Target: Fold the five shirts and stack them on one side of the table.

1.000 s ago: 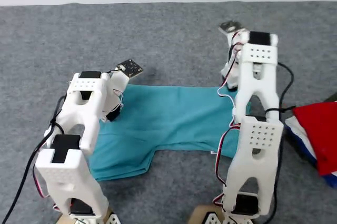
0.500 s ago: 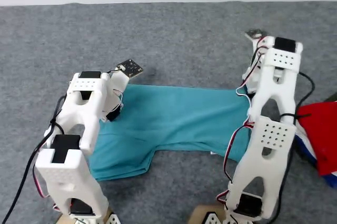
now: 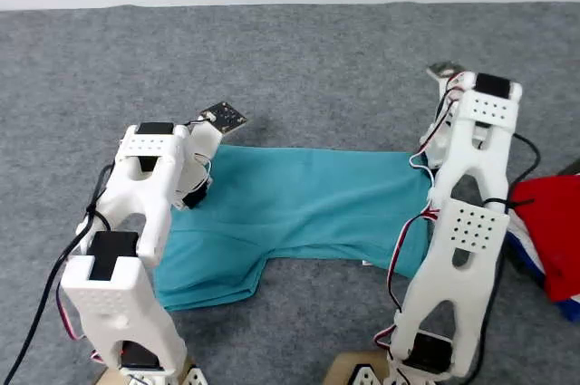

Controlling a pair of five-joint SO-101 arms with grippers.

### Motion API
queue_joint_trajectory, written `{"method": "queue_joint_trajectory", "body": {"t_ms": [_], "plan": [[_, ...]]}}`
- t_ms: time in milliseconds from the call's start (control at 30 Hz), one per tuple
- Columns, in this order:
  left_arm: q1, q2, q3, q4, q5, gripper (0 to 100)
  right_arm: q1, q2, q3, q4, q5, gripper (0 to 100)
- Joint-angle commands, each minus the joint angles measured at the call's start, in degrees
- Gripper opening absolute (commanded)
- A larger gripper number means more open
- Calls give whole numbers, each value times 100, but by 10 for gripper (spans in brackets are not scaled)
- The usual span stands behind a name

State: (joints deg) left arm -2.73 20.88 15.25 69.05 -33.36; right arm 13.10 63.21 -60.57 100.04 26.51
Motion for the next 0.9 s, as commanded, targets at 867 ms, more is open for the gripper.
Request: {"method": "queue_joint_trajectory", "body": {"t_ms": [867], "plan": [[35,79,-136,9,0,2,-2088,-1525,-466,242,35,14]]}}
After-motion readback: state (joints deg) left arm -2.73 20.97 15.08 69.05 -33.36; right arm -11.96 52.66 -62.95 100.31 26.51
